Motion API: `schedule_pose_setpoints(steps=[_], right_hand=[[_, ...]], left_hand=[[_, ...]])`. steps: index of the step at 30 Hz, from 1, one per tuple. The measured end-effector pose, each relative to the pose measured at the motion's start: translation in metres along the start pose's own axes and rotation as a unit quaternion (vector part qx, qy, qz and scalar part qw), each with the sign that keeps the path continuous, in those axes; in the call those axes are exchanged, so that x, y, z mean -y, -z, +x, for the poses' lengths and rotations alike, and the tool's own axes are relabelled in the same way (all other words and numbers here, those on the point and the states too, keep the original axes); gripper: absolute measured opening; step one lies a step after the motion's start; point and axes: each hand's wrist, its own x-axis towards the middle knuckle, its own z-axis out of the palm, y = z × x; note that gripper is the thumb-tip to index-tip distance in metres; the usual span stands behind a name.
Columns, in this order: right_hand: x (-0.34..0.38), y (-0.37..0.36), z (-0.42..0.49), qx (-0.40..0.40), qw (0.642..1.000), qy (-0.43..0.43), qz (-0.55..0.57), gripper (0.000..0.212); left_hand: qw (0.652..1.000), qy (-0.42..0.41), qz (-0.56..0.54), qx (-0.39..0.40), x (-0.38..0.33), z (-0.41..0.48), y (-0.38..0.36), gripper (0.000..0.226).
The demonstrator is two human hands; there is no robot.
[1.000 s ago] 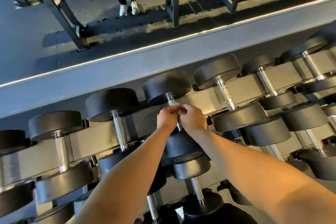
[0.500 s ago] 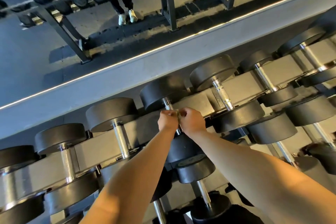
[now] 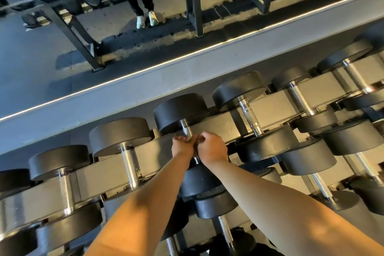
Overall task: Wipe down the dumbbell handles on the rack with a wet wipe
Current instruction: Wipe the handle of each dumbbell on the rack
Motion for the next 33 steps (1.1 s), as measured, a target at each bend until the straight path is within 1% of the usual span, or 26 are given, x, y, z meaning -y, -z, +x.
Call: schedule_pose_setpoints(steps=[2, 4, 7, 10, 15, 16, 19, 20, 24, 27, 29, 31, 33], right_hand=[[0.001, 0.002, -0.001, 0.001, 1.0, 0.006, -0.003, 0.017], [0.002, 0.003, -0.002, 0.002, 1.0, 0.006, -0.008, 0.016], [0.001, 0.002, -0.001, 0.006, 1.0, 0.005, -0.007, 0.014], [0.001, 0.001, 0.0, 0.02, 1.0, 0.0, -0.007, 0.013], [0.002, 0.0, 0.002, 0.014, 1.0, -0.005, -0.017, 0.014], [0.003, 0.001, 0.001, 0.017, 1.0, -0.006, -0.016, 0.014], [0.004, 0.002, 0.0, 0.019, 1.0, -0.008, -0.009, 0.016], [0.005, 0.003, -0.001, 0.016, 1.0, -0.008, -0.009, 0.017], [0.005, 0.004, -0.002, 0.014, 1.0, 0.005, -0.013, 0.017], [0.004, 0.005, -0.002, 0.014, 1.0, 0.016, -0.004, 0.015], [0.005, 0.007, -0.003, 0.018, 1.0, 0.021, 0.004, 0.013], [0.005, 0.008, -0.004, 0.014, 1.0, 0.023, 0.009, 0.015], [0.005, 0.008, -0.004, 0.009, 1.0, 0.022, 0.011, 0.014]], left_hand=[[1.0, 0.014, -0.014, 0.014, 0.002, -0.001, 0.002, 0.05], [0.999, 0.012, -0.047, 0.004, 0.0, -0.001, 0.003, 0.051], [0.994, -0.013, -0.102, -0.047, -0.014, 0.0, 0.0, 0.049], [0.985, -0.011, -0.149, -0.081, -0.026, 0.006, -0.005, 0.054], [0.982, -0.026, -0.174, -0.069, -0.026, 0.0, -0.008, 0.051], [0.984, -0.029, -0.165, -0.066, -0.025, -0.002, -0.007, 0.05], [0.996, -0.031, -0.064, -0.055, -0.022, -0.008, -0.005, 0.038], [0.997, -0.029, -0.045, -0.055, -0.018, -0.01, -0.005, 0.034], [0.997, -0.042, -0.034, -0.062, -0.008, -0.011, 0.001, 0.03], [0.992, -0.107, 0.002, -0.06, -0.01, -0.017, 0.008, 0.024], [0.987, -0.145, -0.002, -0.063, -0.012, -0.02, 0.008, 0.019], [0.986, -0.156, -0.015, -0.06, -0.014, -0.019, 0.005, 0.016], [0.987, -0.152, -0.008, -0.058, -0.018, -0.018, 0.0, 0.022]])
